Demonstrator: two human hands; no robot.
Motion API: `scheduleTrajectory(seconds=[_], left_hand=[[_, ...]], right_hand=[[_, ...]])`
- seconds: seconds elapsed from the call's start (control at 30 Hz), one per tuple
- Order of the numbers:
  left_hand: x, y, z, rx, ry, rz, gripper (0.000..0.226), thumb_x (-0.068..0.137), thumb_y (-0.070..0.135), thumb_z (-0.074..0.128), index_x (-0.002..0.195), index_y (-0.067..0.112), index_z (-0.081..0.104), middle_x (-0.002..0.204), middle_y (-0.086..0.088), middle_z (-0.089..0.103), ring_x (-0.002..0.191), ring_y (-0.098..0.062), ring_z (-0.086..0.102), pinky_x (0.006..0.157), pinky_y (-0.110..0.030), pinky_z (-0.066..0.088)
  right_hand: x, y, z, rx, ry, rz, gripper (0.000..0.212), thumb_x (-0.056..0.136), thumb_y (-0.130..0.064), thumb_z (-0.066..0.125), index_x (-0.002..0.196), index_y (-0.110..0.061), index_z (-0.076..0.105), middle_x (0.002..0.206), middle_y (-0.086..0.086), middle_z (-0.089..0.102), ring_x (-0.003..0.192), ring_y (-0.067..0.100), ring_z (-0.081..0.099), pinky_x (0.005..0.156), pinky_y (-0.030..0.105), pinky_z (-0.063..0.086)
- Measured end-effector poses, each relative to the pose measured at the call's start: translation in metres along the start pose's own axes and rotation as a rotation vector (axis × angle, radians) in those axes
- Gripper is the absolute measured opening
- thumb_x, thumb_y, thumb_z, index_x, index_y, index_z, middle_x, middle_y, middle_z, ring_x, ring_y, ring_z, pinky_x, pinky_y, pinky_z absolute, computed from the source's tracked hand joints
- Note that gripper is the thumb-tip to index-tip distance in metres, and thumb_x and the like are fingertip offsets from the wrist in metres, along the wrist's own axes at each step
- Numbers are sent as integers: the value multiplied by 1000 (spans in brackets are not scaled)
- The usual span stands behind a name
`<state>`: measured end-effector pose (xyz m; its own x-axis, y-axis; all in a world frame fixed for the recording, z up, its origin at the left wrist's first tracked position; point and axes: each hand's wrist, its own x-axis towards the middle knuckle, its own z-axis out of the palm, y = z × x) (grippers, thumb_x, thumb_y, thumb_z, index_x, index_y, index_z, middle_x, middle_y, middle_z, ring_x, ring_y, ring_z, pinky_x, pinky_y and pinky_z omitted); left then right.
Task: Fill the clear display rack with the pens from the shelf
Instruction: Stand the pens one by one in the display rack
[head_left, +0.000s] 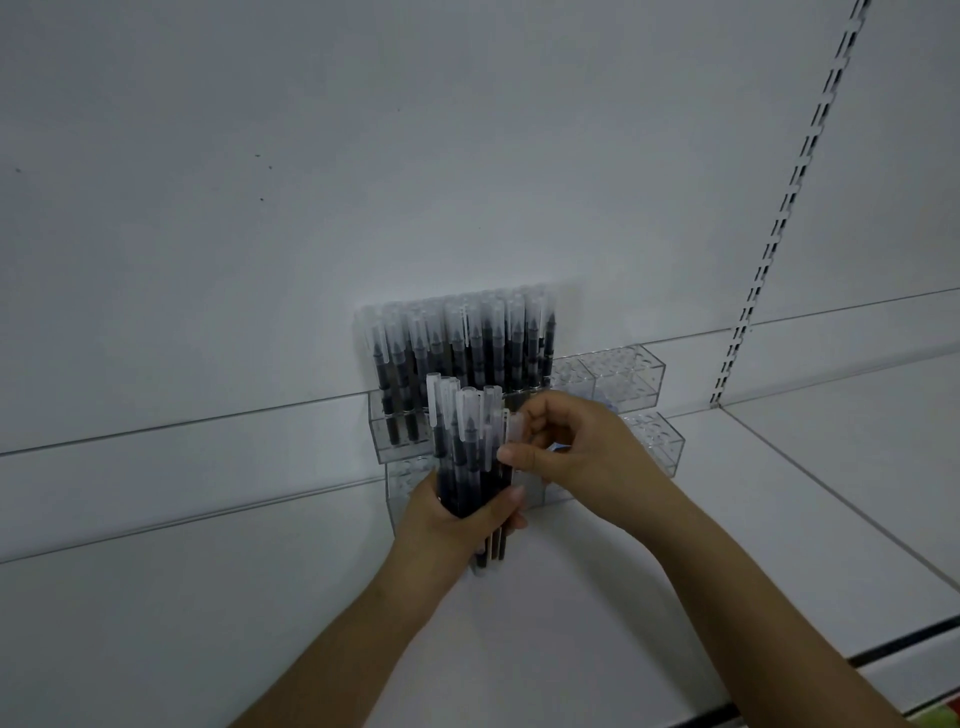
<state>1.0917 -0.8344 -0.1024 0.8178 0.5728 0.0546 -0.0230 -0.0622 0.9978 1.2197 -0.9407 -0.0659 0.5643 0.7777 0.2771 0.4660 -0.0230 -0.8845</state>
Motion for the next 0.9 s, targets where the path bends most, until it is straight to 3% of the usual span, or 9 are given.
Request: scheduleTrajectory(seconds=[0.17,0.27,0.37,0.5,0.8,0.9], left_hand=[[2,-3,0,-68,-26,-8,24,79,21,70,88,-1,70,77,-14,74,67,-17,72,57,-20,53],[3,-6,1,-74,-31,-21,17,84,17,68,91,2,71,80,-12,75,71,-18,72,64,-25,56],[4,-8,0,-112,-30,-4,12,87,10,66,98,9,68,80,-11,74,72,-22,71,69,-31,58],[5,-8,1,-133,-30,0,13,86,9,66,99,10,67,77,-10,73,70,-22,70,68,-30,58],[3,-6,1,-143,-38,1,13,87,6,65,99,8,66,74,-7,72,64,-17,68,61,-23,55],[3,-6,1,-145,-36,0,13,87,6,65,100,8,66,74,-7,72,63,-15,68,58,-20,53]], right_hand=[[4,-7,-14,85,82,3,10,86,-19,72,85,-11,65,74,1,69,63,9,64,60,22,53],[11,-20,-32,79,165,-56,10,88,-22,67,89,-13,63,83,4,73,74,18,70,64,23,56],[19,-31,-54,159,378,-127,13,92,-17,64,95,-5,59,88,9,74,78,20,72,64,23,56],[34,-40,-70,83,602,-242,17,93,-14,67,100,-1,58,85,7,74,76,16,73,67,24,58],[54,-40,-67,-160,549,-253,13,91,-20,69,93,-11,60,79,-3,73,71,5,72,74,24,60],[58,-38,-65,-324,439,-218,12,92,-21,69,91,-14,59,78,-5,73,68,0,70,74,24,59]])
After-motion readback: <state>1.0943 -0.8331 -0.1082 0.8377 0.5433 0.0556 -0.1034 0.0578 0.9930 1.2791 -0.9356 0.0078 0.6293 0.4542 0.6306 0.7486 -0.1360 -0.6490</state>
